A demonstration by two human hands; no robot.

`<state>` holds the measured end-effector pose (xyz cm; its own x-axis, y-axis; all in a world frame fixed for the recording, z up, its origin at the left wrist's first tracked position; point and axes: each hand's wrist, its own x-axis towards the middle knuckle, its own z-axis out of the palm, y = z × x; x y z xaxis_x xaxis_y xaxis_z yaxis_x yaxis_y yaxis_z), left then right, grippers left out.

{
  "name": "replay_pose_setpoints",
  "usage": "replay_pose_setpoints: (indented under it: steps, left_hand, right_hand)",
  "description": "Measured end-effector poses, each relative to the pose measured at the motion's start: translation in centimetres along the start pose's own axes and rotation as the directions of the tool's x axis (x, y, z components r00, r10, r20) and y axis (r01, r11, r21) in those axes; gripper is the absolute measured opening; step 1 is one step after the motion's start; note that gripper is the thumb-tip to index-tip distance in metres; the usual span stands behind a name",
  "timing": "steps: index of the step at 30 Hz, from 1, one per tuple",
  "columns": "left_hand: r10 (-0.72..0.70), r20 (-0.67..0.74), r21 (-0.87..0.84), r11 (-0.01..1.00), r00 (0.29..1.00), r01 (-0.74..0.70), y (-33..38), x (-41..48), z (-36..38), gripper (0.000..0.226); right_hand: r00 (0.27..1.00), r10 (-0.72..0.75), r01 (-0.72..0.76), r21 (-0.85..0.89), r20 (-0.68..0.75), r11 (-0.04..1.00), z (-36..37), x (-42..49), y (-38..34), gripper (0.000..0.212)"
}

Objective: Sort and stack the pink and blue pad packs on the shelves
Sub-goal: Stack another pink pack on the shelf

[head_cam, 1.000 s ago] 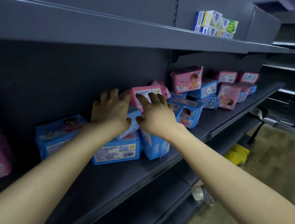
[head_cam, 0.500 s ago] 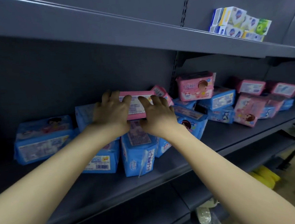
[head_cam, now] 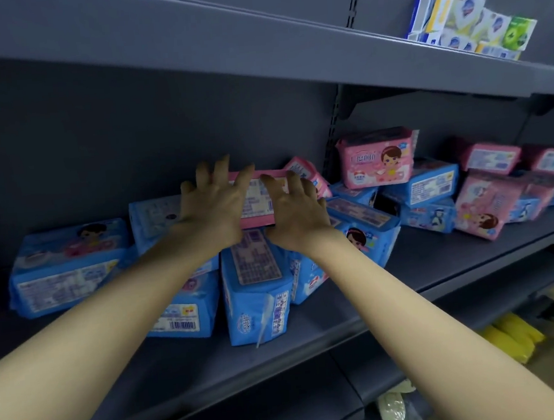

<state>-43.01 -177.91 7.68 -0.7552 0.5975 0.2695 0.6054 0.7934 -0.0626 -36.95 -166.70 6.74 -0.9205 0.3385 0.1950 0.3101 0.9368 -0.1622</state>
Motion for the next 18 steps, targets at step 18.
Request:
replay_pose_setpoints:
  steps: [18]
  left_hand:
    - [0.066, -0.161, 0.016, 0.998, 0.985, -0.064, -0.1, 1.9, 1.3, 0.078]
  right_hand:
    - [0.966, -0.107, 0.09, -0.081, -0.233, 0.993, 1.6, 2.6, 0.3, 0.085]
